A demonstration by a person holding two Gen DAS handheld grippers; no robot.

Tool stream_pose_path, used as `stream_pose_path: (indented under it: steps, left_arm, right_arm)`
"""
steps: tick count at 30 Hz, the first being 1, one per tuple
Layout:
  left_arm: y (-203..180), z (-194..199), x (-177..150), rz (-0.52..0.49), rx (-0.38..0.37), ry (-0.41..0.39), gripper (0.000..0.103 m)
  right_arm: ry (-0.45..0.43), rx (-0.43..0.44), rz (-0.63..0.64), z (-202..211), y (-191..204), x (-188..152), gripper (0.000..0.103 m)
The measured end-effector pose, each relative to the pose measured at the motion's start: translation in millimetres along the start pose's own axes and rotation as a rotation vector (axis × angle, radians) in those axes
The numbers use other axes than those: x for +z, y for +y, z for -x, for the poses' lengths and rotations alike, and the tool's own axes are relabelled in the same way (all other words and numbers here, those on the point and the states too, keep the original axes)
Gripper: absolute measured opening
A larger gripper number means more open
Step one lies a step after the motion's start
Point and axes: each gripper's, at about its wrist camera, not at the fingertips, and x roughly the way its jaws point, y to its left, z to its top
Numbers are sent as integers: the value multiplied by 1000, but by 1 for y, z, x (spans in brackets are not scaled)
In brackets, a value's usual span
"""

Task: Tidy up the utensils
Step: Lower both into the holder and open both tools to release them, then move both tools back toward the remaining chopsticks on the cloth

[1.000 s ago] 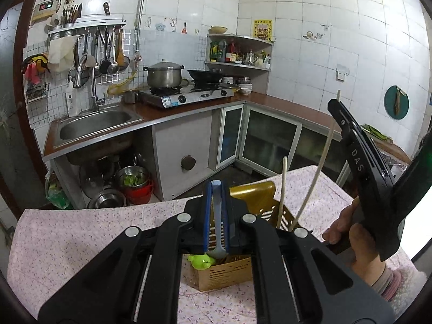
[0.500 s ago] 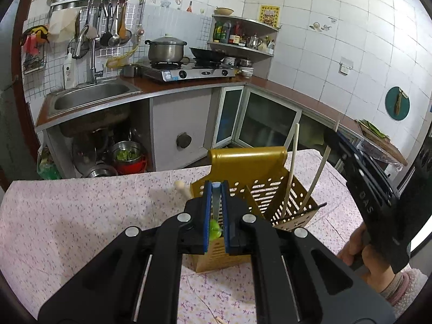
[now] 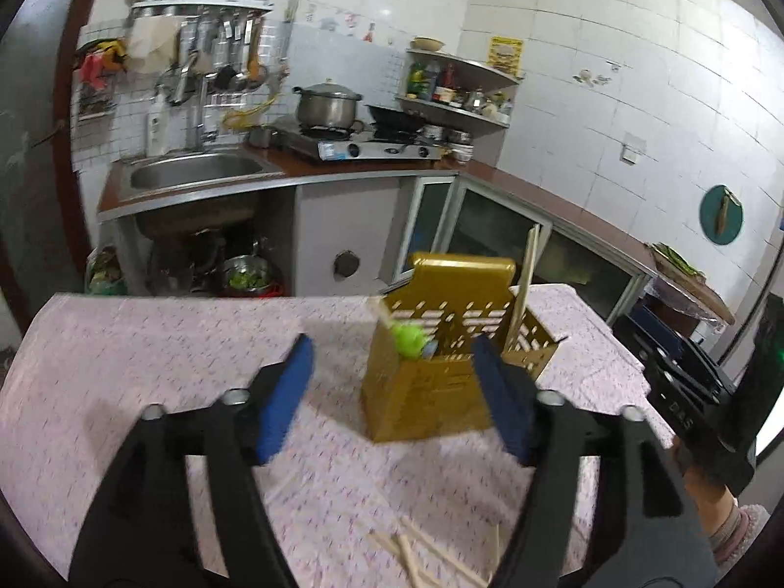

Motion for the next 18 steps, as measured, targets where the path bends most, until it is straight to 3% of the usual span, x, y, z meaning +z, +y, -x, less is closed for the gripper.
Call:
stream_pose_path:
  steps: [7,12,18]
  left_arm:
    - [15,13,-51,-1,67,52,95]
    - [23,14,-85,-16,99,102,98]
    - [35,9,-111,-4,117,154,98]
  right_arm:
    - [128,-21,-1,25,13,-37,66]
    - [223,-30,6,34,28,-71,67]
    - [350,-20,-82,27,34,-104,67]
